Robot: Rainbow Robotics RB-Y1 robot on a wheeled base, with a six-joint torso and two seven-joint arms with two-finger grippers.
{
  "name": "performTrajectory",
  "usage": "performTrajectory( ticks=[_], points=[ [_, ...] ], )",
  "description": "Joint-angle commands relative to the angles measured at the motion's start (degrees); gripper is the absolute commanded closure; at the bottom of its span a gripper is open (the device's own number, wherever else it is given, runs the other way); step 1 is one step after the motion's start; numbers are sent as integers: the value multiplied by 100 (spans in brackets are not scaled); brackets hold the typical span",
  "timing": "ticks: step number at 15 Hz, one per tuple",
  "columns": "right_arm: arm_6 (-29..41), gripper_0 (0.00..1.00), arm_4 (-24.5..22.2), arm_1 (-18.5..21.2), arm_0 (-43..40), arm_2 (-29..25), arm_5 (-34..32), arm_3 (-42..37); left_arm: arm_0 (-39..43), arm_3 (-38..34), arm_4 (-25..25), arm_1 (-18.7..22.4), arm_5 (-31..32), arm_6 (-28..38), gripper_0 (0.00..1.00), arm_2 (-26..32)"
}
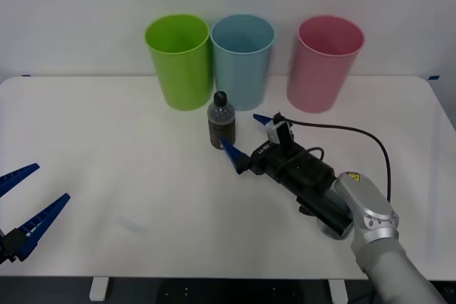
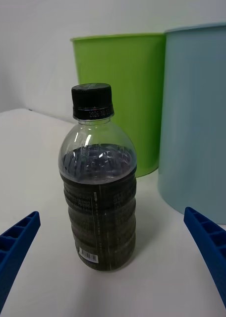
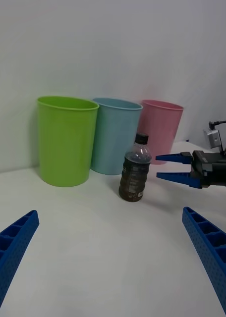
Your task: Grasp the object on the table and drop it into the matching bin: aluminum can to the light blue bin, PET bottle to the pink bin.
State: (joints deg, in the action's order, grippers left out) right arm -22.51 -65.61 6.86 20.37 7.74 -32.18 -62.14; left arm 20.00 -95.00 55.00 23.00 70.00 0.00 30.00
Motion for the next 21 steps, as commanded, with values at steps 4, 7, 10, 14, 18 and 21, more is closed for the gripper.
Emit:
performTrajectory(
  ticks=[4, 7, 10, 14, 18, 21],
  points=[
    [-175, 0, -145, -317, 530, -1, 396, 642, 0, 0, 0, 0, 0, 0, 0, 0],
    [-271, 0, -172, -440, 793, -1, 519, 993, 0, 0, 0, 0, 0, 0, 0, 0],
    [-368, 0, -181, -510, 1057, 17, 634, 1301, 0, 0, 0, 0, 0, 0, 0, 0],
    [-438, 0, -181, -625, 1303, 87, 836, 1600, 0, 0, 0, 0, 0, 0, 0, 0],
    [-491, 0, -181, -704, 1400, 96, 915, 1723, 0, 0, 0, 0, 0, 0, 0, 0],
    [-535, 100, -172, -695, 1400, 105, 933, 1723, 0, 0, 0, 0, 0, 0, 0, 0]
  ],
)
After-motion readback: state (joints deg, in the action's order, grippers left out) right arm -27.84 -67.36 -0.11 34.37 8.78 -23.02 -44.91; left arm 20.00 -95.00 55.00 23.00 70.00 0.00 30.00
